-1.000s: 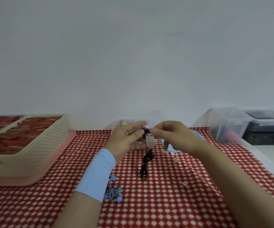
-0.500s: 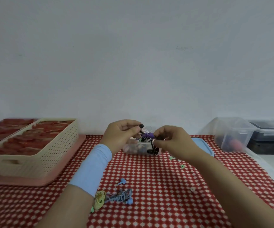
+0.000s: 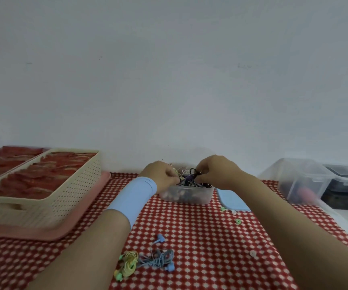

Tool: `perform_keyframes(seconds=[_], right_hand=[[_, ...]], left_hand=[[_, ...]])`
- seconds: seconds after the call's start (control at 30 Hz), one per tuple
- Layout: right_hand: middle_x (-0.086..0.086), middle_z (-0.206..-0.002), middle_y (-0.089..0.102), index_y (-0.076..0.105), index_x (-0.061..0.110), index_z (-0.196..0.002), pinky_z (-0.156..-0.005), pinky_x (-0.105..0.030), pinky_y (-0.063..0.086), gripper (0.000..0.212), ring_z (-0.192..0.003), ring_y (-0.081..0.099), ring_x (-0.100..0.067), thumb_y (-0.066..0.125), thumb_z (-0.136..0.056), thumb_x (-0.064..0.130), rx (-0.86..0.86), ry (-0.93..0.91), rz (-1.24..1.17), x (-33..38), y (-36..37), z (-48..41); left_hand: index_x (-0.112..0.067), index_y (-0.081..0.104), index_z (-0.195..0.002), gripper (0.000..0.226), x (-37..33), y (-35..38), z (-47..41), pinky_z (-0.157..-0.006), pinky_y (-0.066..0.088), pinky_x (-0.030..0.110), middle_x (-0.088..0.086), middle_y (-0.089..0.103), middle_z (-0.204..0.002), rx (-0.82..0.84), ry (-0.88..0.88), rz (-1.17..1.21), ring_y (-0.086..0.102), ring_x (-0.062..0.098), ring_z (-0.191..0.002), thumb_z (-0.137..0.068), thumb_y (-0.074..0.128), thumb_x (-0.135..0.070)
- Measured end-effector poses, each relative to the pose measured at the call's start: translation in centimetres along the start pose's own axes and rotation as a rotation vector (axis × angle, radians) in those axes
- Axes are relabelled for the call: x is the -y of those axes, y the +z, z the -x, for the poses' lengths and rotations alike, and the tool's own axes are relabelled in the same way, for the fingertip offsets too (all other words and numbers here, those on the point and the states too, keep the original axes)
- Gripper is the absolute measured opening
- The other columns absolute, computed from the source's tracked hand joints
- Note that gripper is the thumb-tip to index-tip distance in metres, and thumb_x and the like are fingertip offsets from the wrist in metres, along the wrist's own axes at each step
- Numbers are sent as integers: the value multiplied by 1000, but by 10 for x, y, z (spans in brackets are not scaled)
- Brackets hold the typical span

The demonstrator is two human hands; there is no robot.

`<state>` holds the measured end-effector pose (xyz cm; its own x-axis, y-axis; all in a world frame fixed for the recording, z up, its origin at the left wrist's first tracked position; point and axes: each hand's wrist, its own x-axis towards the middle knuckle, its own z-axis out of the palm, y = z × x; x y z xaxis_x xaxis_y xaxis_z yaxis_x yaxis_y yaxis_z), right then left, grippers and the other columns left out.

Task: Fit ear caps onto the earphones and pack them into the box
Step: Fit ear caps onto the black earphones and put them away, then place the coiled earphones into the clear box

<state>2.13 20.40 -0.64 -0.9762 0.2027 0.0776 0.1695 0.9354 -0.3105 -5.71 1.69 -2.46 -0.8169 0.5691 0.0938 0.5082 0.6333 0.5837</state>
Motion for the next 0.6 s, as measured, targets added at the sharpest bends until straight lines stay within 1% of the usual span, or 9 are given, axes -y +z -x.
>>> perform_keyframes(seconds=[0.1, 0.2, 0.27, 0.33, 0.4, 0.47, 0.53, 0.57, 0.6], right_hand=[[2, -103, 75, 78, 30, -107, -87, -42, 56, 17, -95, 65, -19, 69, -92, 33, 72, -39, -3, -2, 8, 2], [6, -111, 75, 75, 27, -114, -88, -37, 55, 24, -101, 65, -16, 72, -91, 31, -27, -34, -14, 2, 12, 5], [9, -110, 74, 77, 30, -112, -83, -32, 54, 22, -98, 64, -13, 72, -91, 32, -72, -23, -10, 3, 15, 7], [9, -112, 74, 77, 33, -112, -79, -30, 50, 20, -94, 61, -12, 64, -97, 33, -13, -38, 92, 4, 17, 11], [7, -118, 72, 76, 30, -115, -83, -32, 50, 24, -100, 62, -16, 57, -101, 30, 15, -45, 131, 6, 17, 15], [2, -121, 69, 76, 24, -117, -90, -37, 53, 27, -107, 63, -21, 52, -103, 22, -71, -60, 129, 9, 12, 20], [2, -120, 66, 75, 24, -118, -92, -37, 53, 30, -109, 63, -21, 49, -103, 18, -214, -96, 109, 18, 6, 28], [4, -117, 66, 76, 25, -115, -91, -36, 53, 30, -106, 63, -19, 50, -102, 17, -250, -124, 66, 26, 4, 33], [7, -112, 68, 77, 27, -110, -90, -35, 54, 29, -102, 64, -17, 52, -101, 16, -233, -154, 9, 35, 3, 40]], left_hand=[[-28, 74, -102, 19, 1, 5, 1, -87, 48, 24, -13, 69, -100, -68, 12, -28, 62, 8, -94, -84, 71, -28], [-28, 73, -98, 15, -3, 8, 5, -83, 47, 21, -10, 69, -102, -103, 55, -26, 63, 10, -94, -87, 68, -20], [-30, 74, -97, 15, -3, 9, 11, -86, 48, 24, -12, 68, -104, -72, 62, -62, 63, 10, -96, -91, 63, -22], [-28, 74, -105, 20, -1, 6, 19, -92, 48, 25, -9, 68, -112, -39, 61, -95, 62, 11, -101, -95, 59, -22], [-24, 72, -113, 24, 3, 1, 25, -98, 45, 25, -5, 67, -120, -57, 74, -64, 61, 13, -107, -96, 57, -17], [-22, 71, -114, 24, 4, -5, 35, -95, 42, 21, -6, 65, -118, -111, 101, -49, 59, 10, -104, -96, 57, -15], [-24, 72, -106, 20, 4, -11, 48, -89, 41, 19, -8, 64, -111, -139, 113, -51, 57, 7, -96, -95, 58, -16], [-26, 72, -102, 18, 3, -14, 54, -87, 41, 20, -10, 64, -108, -122, 107, -58, 57, 6, -94, -94, 59, -17], [-27, 72, -99, 15, 3, -16, 61, -86, 42, 21, -11, 65, -106, -77, 94, -85, 59, 7, -94, -93, 60, -19]])
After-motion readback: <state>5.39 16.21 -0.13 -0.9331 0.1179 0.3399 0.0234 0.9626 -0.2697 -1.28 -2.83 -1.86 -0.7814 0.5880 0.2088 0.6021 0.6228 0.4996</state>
